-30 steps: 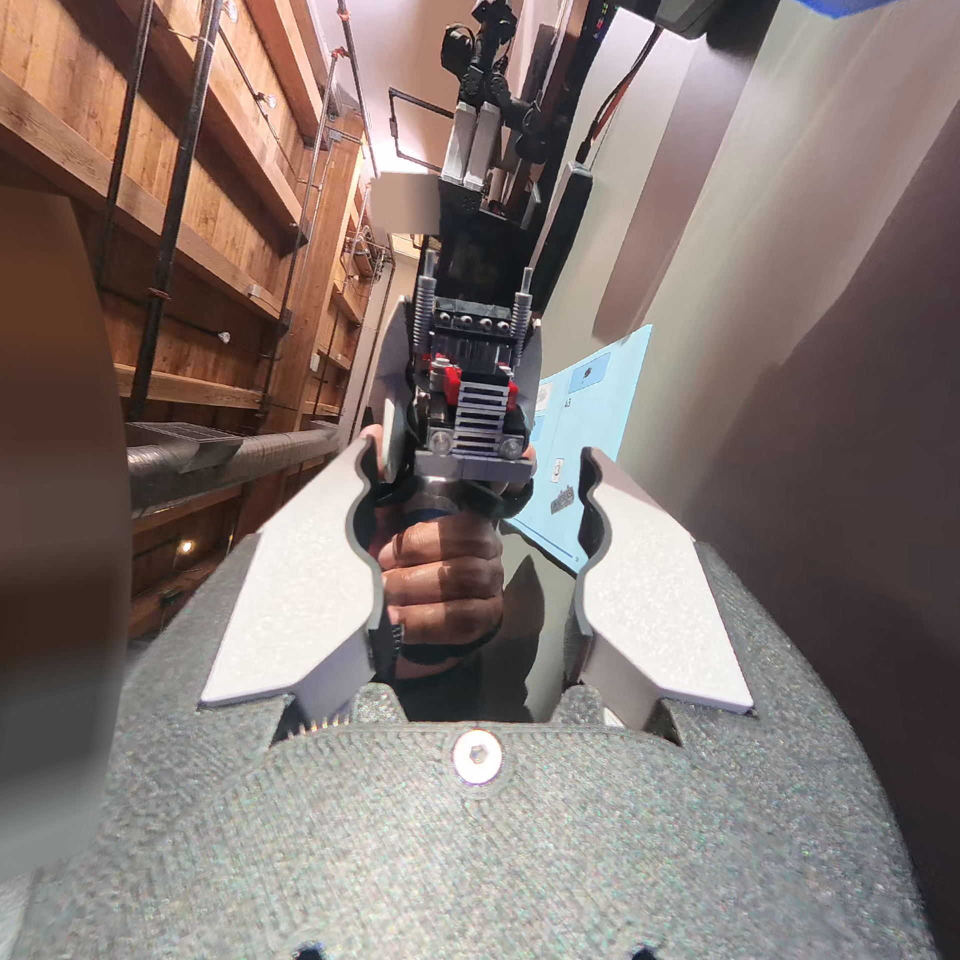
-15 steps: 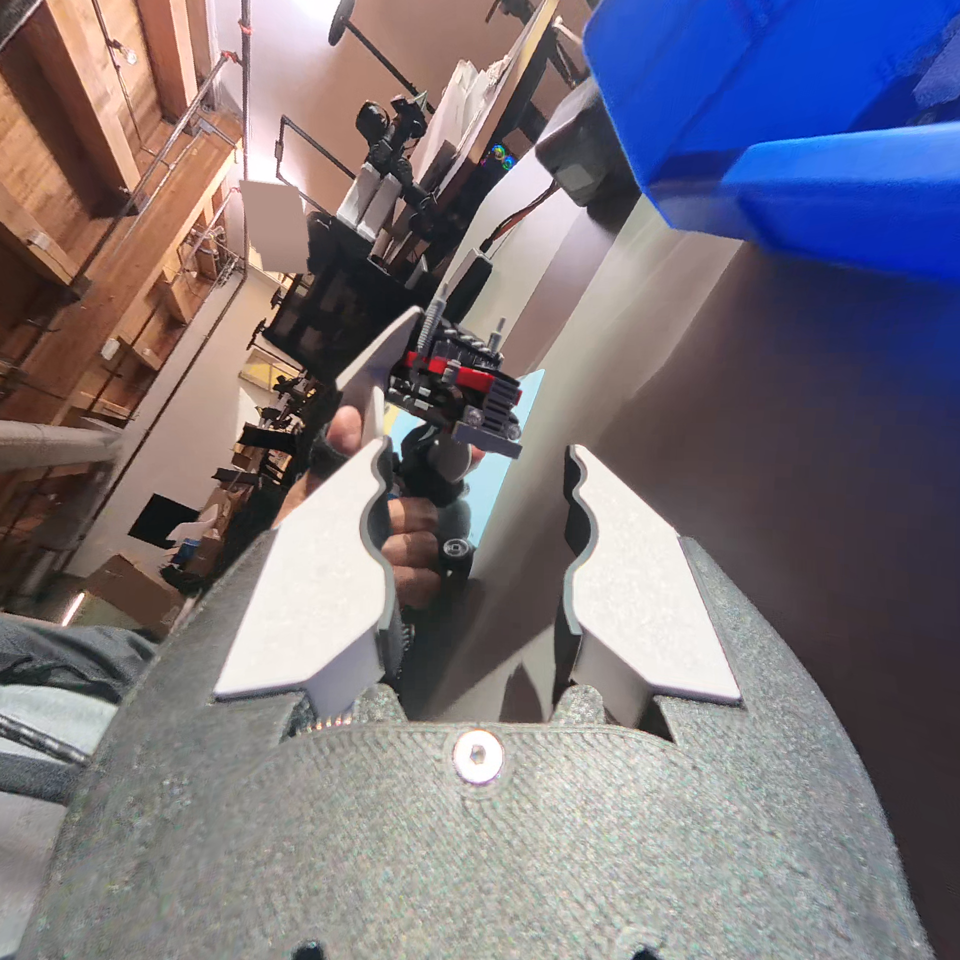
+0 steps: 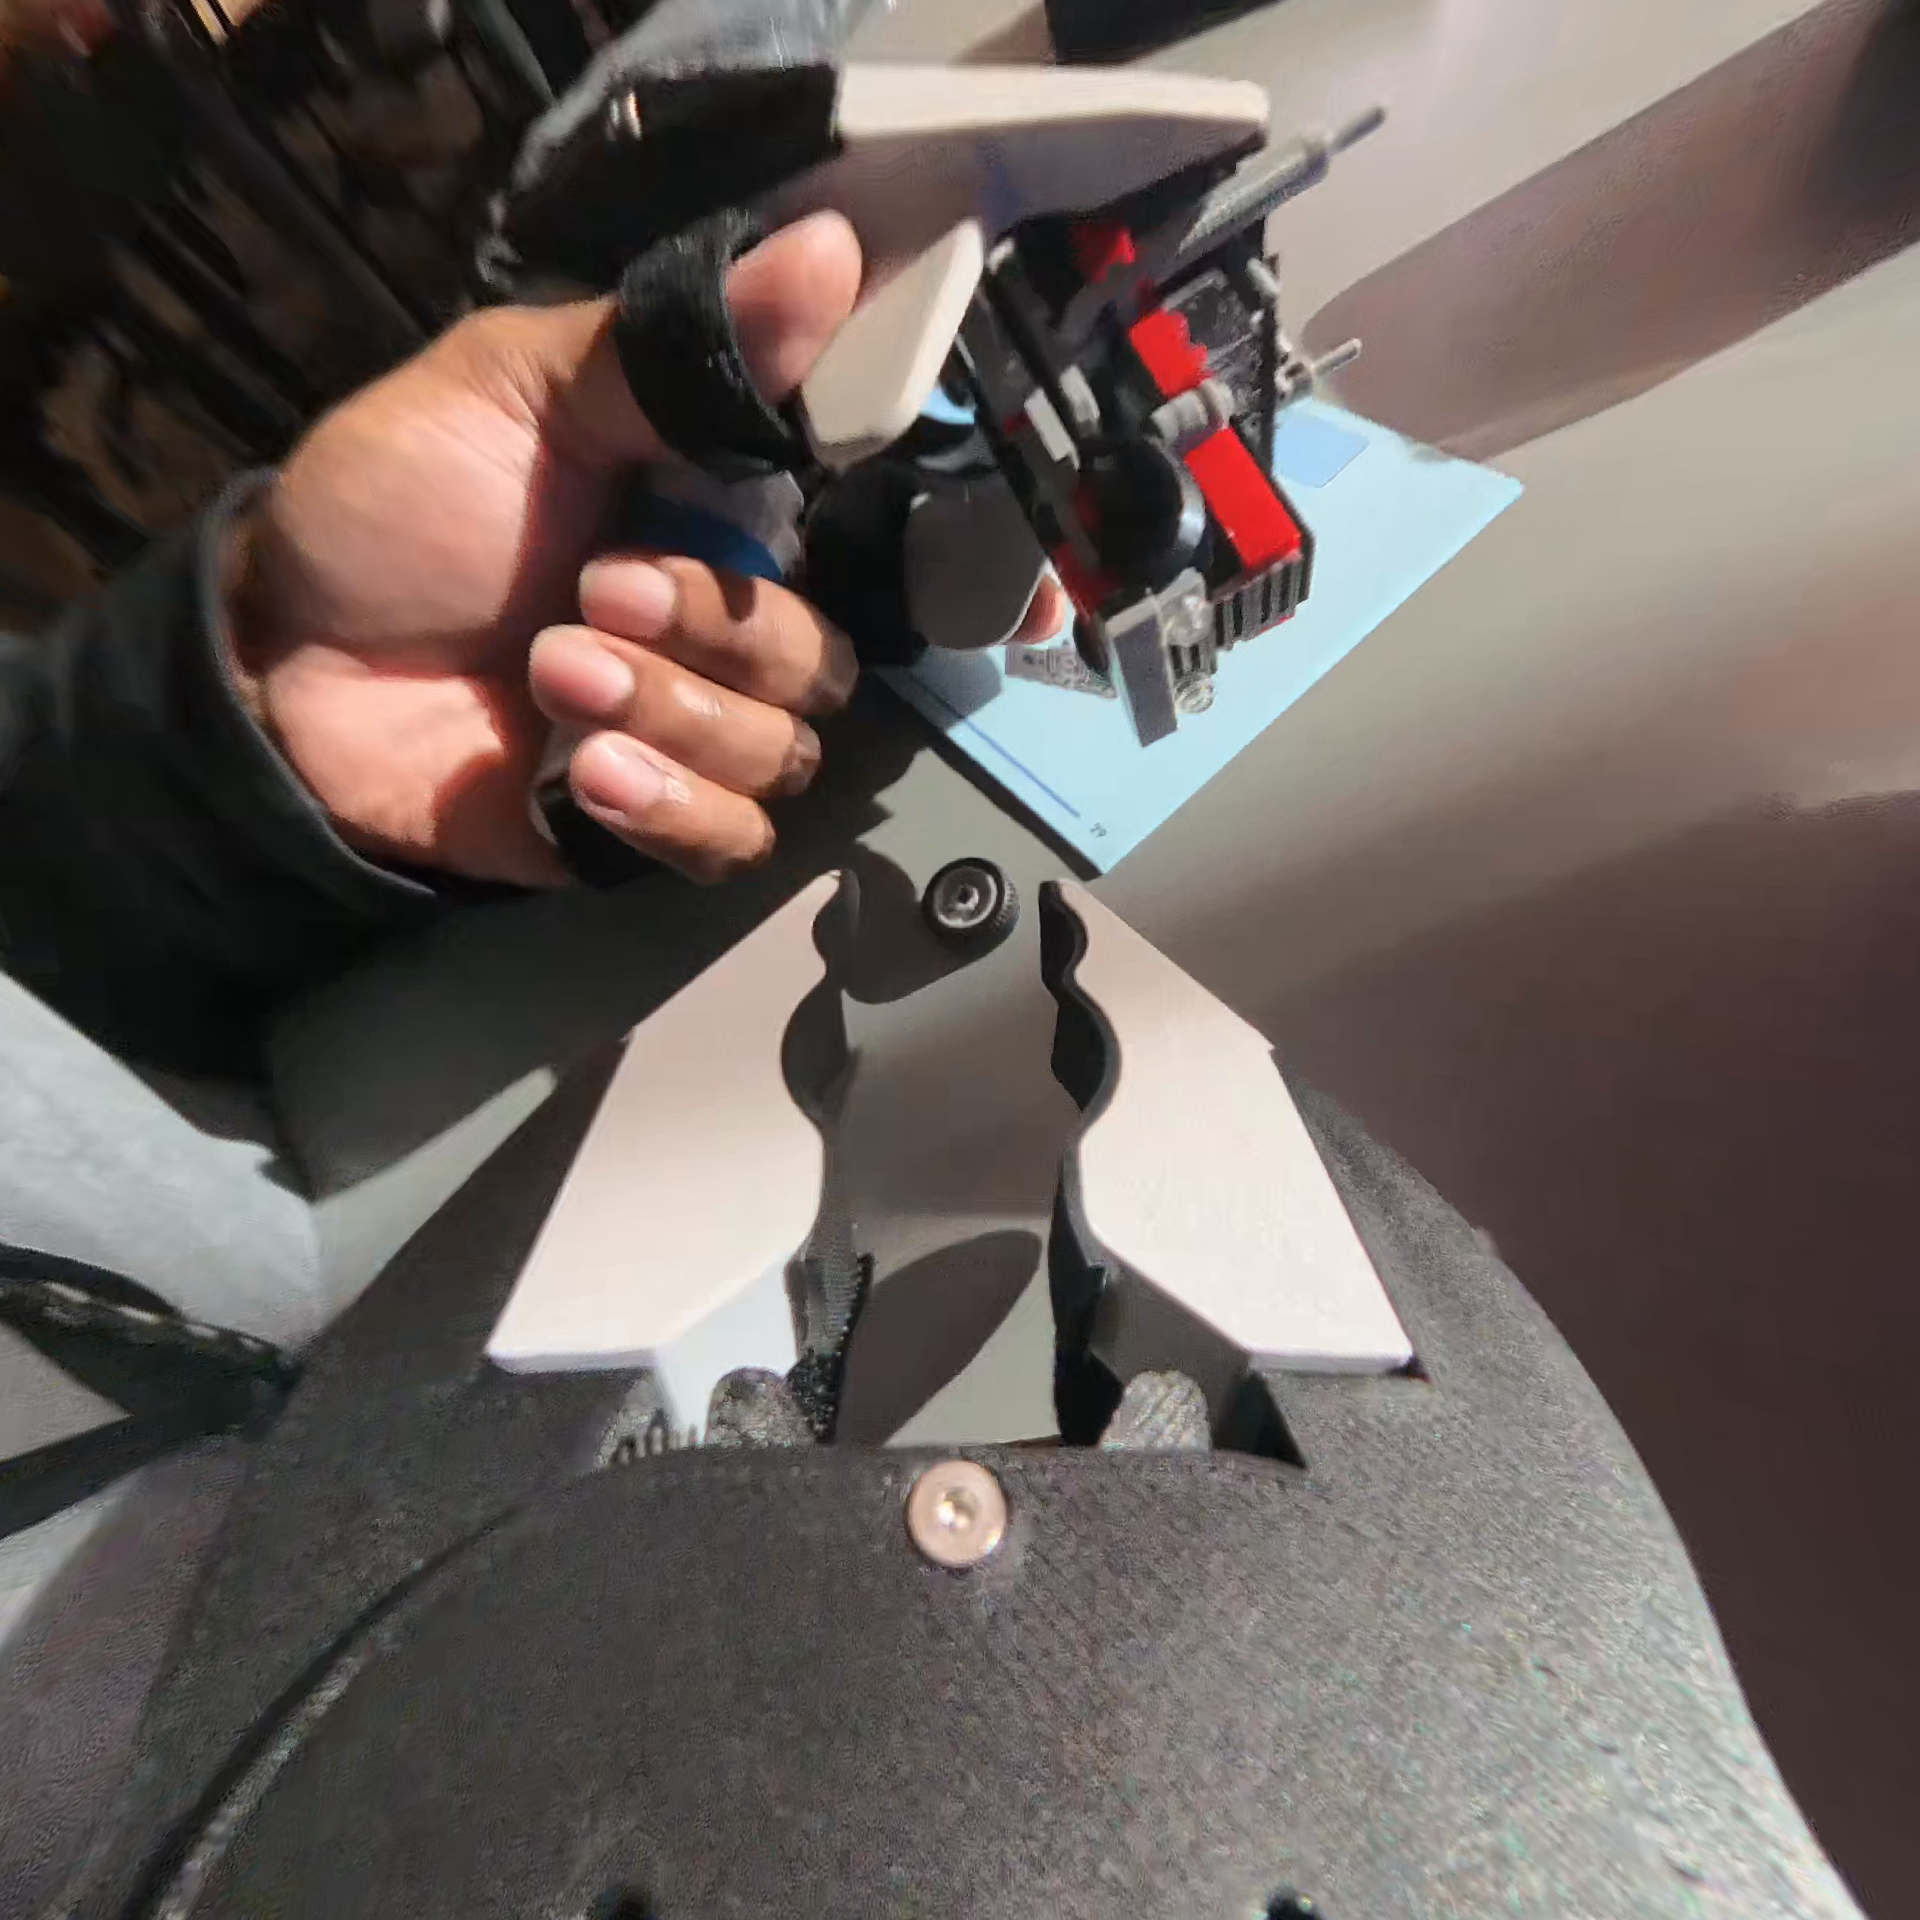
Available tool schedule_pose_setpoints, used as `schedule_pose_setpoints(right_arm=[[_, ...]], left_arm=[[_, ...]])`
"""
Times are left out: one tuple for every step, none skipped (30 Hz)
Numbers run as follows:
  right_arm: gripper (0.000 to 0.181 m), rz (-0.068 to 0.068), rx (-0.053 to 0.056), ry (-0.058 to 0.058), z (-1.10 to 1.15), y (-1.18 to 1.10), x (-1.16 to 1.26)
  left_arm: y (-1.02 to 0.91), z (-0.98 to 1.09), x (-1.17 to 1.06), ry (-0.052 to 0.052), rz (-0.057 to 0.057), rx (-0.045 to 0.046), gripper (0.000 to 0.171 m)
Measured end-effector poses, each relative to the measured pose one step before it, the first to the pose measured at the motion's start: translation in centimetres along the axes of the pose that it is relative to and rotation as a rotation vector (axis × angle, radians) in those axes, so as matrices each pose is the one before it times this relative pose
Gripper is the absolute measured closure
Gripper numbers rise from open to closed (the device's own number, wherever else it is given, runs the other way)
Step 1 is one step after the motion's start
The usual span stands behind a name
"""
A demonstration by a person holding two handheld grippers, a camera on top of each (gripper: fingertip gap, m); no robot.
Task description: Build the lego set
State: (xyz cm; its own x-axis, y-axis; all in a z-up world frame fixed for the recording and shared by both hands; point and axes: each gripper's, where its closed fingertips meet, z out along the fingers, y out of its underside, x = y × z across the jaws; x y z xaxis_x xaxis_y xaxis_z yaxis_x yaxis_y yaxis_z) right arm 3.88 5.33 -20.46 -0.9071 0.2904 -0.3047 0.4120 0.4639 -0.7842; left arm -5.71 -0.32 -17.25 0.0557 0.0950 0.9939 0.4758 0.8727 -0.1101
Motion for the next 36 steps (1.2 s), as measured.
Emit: schedule_pose_setpoints(right_arm=[[0.144, -0.0473, -0.0392, 0.0320, 0.537, 0.406, -0.063], [0.144, -0.0388, -0.0348, 0.0360, 0.477, 0.344, 0.075], [0.144, -0.0329, -0.0299, 0.0317, 0.420, 0.290, 0.069], [0.144, -0.0291, -0.0256, 0.0251, 0.347, 0.252, 0.009], [0.145, -0.0253, -0.0165, 0.0256, 0.268, 0.135, 0.053], [0.147, -0.0205, -0.0043, 0.0252, 0.167, -0.035, 0.085], [0.151, -0.0123, -0.0040, 0.0219, 0.130, -0.014, 0.129], [0.157, -0.0061, -0.0004, 0.0176, 0.079, -0.056, 0.127], [0.158, -0.0022, 0.0012, 0.0101, 0.044, -0.065, 0.082], [0.158, -0.0012, 0.0006, 0.0027, -0.001, -0.018, 0.024], [0.158, -0.0010, 0.0079, -0.0056, -0.092, -0.082, -0.036], [0.158, 0.0004, 0.0254, -0.0035, -0.247, -0.334, 0.053], [0.159, 0.0012, 0.0356, -0.0035, -0.402, -0.507, 0.121], [0.158, 0.0035, 0.0322, -0.0108, -0.502, -0.600, 0.046], [0.158, 0.0054, 0.0383, -0.0072, -0.597, -0.833, 0.096], [0.158, 0.0036, 0.0457, 0.0010, -0.631, -1.064, 0.178], [0.159, -0.0035, 0.0445, 0.0024, -0.573, -1.141, 0.127], [0.159, -0.0134, 0.0391, 0.0039, -0.416, -1.069, 0.072], [0.158, -0.0220, 0.0351, 0.0135, -0.238, -0.948, 0.162], [0.158, -0.0279, 0.0273, 0.0225, -0.028, -0.683, 0.280], [0.159, -0.0295, 0.0146, 0.0234, 0.166, -0.336, 0.294], [0.158, -0.0249, -0.0014, 0.0146, 0.322, 0.001, 0.169], [0.158, -0.0180, -0.0111, 0.0085, 0.384, 0.189, 0.058], [0.158, -0.0144, -0.0110, 0.0066, 0.365, 0.237, 0.032], [0.158, -0.0107, -0.0086, 0.0093, 0.304, 0.236, 0.061], [0.158, -0.0101, -0.0066, 0.0085, 0.223, 0.184, 0.047], [0.159, -0.0109, -0.0046, 0.0079, 0.131, 0.157, 0.042], [0.159, -0.0111, -0.0043, 0.0081, 0.070, 0.117, 0.061], [0.159, -0.0095, -0.0026, 0.0065, 0.028, 0.081, 0.060], [0.158, -0.0056, -0.0031, 0.0057, 0.007, 0.071, 0.061], [0.158, -0.0039, -0.0041, 0.0047, 0.017, 0.094, 0.061], [0.158, -0.0023, -0.0041, -0.0006, 0.025, 0.082, -0.018], [0.158, -0.0001, -0.0030, 0.0008, 0.033, 0.079, -0.004], [0.158, -0.0010, -0.0007, 0.0016, 0.008, 0.030, 0.001], [0.158, -0.0014, -0.0013, 0.0023, 0.011, 0.020, 0.000], [0.158, -0.0013, -0.0007, 0.0025, 0.007, 0.007, 0.016]], left_arm=[[-0.061, -0.326, -0.093, -0.0005, -0.0038, 0.00227, 0.119], [-0.059, -0.249, -0.105, 0.0022, -0.0057, 0.00069, 0.119], [-0.025, -0.183, -0.128, 0.0027, -0.0098, -0.00129, 0.119], [0.010, -0.183, -0.145, 0.0000, -0.0152, -0.00255, 0.119], [0.021, -0.171, -0.052, 0.0021, -0.0139, -0.00181, 0.119], [0.049, -0.115, 0.035, 0.0035, 0.0007, -0.00415, 0.119], [0.061, -0.098, -0.056, -0.0051, 0.0037, -0.00437, 0.119], [0.039, -0.057, 0.007, -0.0007, -0.0007, -0.00072, 0.119], [0.034, -0.038, 0.032, 0.0028, -0.0058, 0.00013, 0.119], [0.054, -0.005, 0.019, 0.0016, -0.0064, -0.00148, 0.119], [0.055, -0.003, 0.025, 0.0007, -0.0046, -0.00069, 0.119], [0.047, 0.001, 0.025, 0.0004, -0.0026, -0.00017, 0.119], [0.049, -0.006, 0.052, 0.0013, -0.0003, -0.00003, 0.119], [0.069, 0.014, 0.016, -0.0013, 0.0026, -0.00101, 0.119], [0.095, 0.032, -0.003, -0.0033, 0.0042, -0.00241, 0.119], [0.088, 0.039, -0.016, -0.0026, 0.0020, -0.00082, 0.119], [0.094, 0.052, -0.026, -0.0018, -0.0007, -0.00082, 0.119], [0.127, 0.067, -0.020, -0.0010, -0.0027, -0.00258, 0.119], [0.159, 0.070, -0.028, -0.0008, -0.0027, -0.00366, 0.119], [0.188, 0.087, -0.017, -0.0001, -0.0026, -0.00521, 0.119], [0.186, 0.094, 0.001, 0.0002, -0.0019, -0.00554, 0.119], [0.159, 0.076, -0.008, -0.0006, 0.0005, -0.00420, 0.119], [0.137, 0.062, -0.018, -0.0008, 0.0015, -0.00358, 0.119], [0.084, 0.051, -0.024, -0.0013, 0.0011, -0.00225, 0.119], [0.021, 0.030, -0.028, -0.0010, 0.0006, -0.00037, 0.119], [-0.025, 0.003, -0.031, -0.0010, 0.0009, 0.00123, 0.119], [-0.050, 0.002, -0.014, -0.0005, 0.0008, 0.00135, 0.119], [-0.066, -0.011, -0.003, -0.0002, -0.0002, 0.00262, 0.119], [-0.073, -0.016, -0.005, 0.0000, -0.0010, 0.00259, 0.119], [-0.027, -0.005, 0.002, 0.0007, -0.0019, 0.00077, 0.119], [-0.005, 0.003, 0.008, 0.0006, -0.0014, 0.00040, 0.119], [0.029, 0.004, 0.001, 0.0001, -0.0013, -0.00083, 0.119], [0.011, 0.005, -0.035, -0.0016, -0.0010, -0.00008, 0.119], [0.005, 0.007, -0.007, -0.0009, 0.0005, 0.00024, 0.119], [-0.011, -0.004, -0.005, 0.0000, -0.0008, 0.00021, 0.119], [-0.003, 0.002, 0.005, 0.0006, -0.0009, 0.00027, 0.119]])
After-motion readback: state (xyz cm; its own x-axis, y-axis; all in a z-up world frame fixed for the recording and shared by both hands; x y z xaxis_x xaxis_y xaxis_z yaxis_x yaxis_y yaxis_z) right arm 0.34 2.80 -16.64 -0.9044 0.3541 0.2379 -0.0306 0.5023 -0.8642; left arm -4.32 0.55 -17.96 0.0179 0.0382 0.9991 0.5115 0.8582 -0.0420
